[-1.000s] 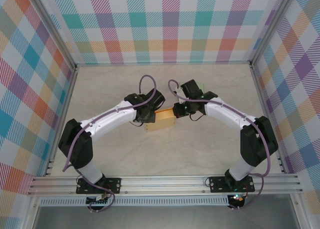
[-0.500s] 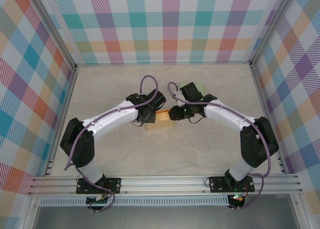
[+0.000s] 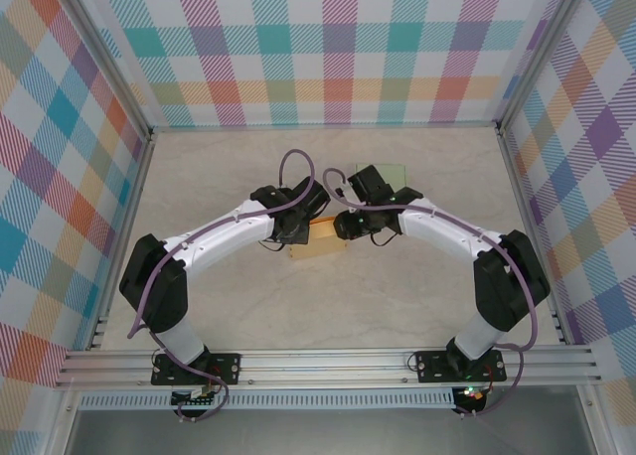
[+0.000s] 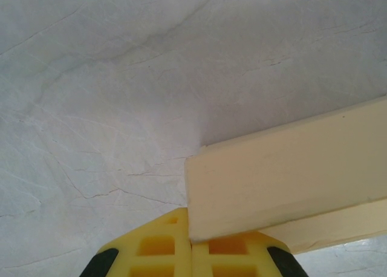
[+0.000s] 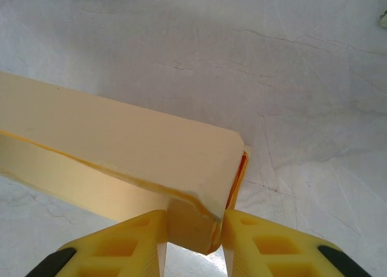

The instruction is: Fold the paper box

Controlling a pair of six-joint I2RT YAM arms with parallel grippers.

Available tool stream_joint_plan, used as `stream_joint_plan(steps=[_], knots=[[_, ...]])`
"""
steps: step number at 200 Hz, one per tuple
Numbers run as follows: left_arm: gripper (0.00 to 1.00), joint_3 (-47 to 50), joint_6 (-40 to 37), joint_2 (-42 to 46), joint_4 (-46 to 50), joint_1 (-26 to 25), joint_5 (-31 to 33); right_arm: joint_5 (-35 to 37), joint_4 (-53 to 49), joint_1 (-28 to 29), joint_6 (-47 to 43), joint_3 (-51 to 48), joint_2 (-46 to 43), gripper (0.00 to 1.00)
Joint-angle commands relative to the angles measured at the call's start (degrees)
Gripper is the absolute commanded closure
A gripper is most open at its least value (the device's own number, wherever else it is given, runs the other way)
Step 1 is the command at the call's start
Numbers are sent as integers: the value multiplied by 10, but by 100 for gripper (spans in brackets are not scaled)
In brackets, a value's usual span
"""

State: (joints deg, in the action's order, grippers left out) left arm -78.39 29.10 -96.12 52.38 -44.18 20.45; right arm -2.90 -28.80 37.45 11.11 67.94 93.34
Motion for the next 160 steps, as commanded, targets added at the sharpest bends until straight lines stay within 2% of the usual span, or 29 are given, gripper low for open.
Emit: stream_joint_plan(steps=[1,122,160], knots=[[95,-13,-6,24,-17,-13,-28,30,-52,13,-20,-8,30,69],[95,57,40,96,-93,31,-91,69,-46,34,-30,-27,39,70],[100,87,58,121,-129,53,-132,77,-48,37,-32,-26,42,70]])
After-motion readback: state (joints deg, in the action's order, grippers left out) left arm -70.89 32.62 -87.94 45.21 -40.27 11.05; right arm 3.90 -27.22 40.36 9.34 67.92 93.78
